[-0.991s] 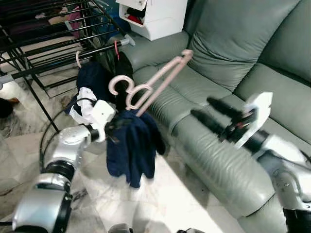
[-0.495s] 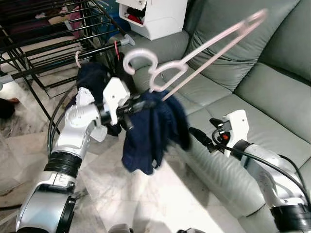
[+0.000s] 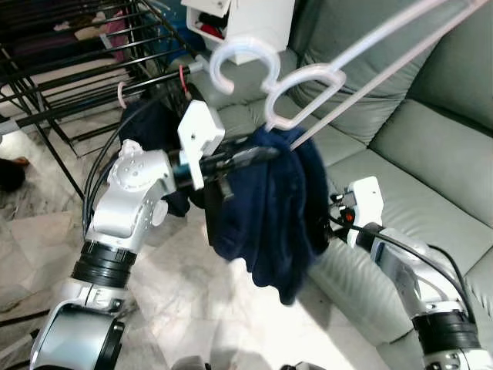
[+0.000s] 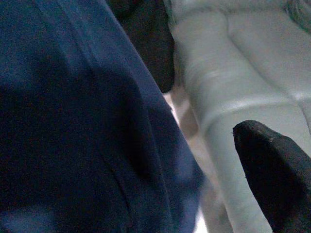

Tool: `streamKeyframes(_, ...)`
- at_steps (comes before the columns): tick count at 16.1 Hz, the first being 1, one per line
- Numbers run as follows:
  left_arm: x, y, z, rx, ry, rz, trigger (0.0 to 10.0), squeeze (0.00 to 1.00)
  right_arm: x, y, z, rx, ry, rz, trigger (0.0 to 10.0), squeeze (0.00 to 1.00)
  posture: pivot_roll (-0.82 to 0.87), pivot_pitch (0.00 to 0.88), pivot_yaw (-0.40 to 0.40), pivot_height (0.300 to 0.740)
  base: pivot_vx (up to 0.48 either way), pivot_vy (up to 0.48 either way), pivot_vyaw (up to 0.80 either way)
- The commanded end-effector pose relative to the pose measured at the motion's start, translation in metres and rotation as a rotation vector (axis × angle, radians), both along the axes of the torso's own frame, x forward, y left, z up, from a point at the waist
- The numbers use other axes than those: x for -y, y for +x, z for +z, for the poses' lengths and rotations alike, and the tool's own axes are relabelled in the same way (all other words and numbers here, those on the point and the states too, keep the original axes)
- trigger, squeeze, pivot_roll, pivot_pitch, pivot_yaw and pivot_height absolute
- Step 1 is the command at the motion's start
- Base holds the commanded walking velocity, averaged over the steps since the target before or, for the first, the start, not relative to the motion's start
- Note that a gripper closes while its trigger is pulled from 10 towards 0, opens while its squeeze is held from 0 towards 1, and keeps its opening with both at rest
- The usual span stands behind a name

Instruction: Hang hanger

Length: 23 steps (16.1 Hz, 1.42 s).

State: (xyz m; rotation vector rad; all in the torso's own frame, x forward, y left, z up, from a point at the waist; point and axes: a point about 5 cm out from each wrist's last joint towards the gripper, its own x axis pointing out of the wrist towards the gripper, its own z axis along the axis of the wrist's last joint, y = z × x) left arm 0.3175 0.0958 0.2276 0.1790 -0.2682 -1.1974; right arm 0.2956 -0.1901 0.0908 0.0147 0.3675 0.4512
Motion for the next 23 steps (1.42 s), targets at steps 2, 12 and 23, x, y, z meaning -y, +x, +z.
streamKeyframes(2,-0.007,0.002,0.019,0.045,-0.044,0.040,0.0,0.00,0.012,-0.003,-0.014,-0.089,-0.043,-0.073,3.6,0.00,0.00,0.000,0.037,0.740,0.000,0.000,0.00)
streamKeyframes(12,-0.049,0.004,0.004,-0.138,-0.031,0.090,0.0,0.00,0.118,-0.002,0.006,0.035,-0.170,-0.713,0.0,0.00,-0.01,0.000,0.038,0.740,0.000,0.000,0.00)
streamKeyframes(23,-0.079,-0.060,-0.108,-0.724,0.272,-0.211,0.0,0.00,0.142,0.030,0.125,0.614,-0.050,-0.907,0.0,0.00,-0.01,0.000,0.030,0.740,0.000,0.000,0.00)
